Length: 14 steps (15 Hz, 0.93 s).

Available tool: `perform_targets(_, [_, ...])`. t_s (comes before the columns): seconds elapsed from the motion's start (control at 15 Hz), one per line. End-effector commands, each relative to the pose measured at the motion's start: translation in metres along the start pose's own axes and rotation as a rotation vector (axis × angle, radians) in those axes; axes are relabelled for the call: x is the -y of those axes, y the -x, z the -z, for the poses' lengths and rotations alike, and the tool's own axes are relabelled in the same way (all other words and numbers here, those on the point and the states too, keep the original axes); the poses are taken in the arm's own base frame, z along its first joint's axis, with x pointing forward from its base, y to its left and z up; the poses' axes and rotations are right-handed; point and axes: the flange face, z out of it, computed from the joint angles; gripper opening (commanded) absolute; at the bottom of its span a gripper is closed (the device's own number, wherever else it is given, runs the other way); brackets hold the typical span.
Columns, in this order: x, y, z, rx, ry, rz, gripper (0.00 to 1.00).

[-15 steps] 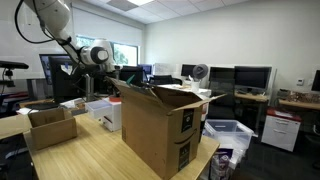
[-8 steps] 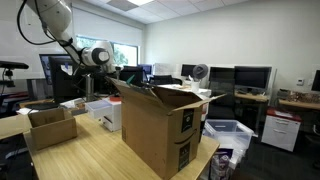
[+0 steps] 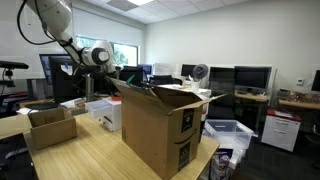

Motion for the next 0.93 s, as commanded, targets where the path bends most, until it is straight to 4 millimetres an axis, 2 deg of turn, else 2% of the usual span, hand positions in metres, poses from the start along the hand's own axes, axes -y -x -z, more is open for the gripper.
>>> perform_targets(0.0, [0.000, 0.003, 0.006, 0.021, 0.006, 0.019, 0.06])
perform_targets(0.67, [0.005, 0.024, 0.032, 0.029, 0.056, 0.016, 0.06])
perform_targets(0.87, [0.006, 0.037, 0.038, 0.036, 0.067, 0.009, 0.06])
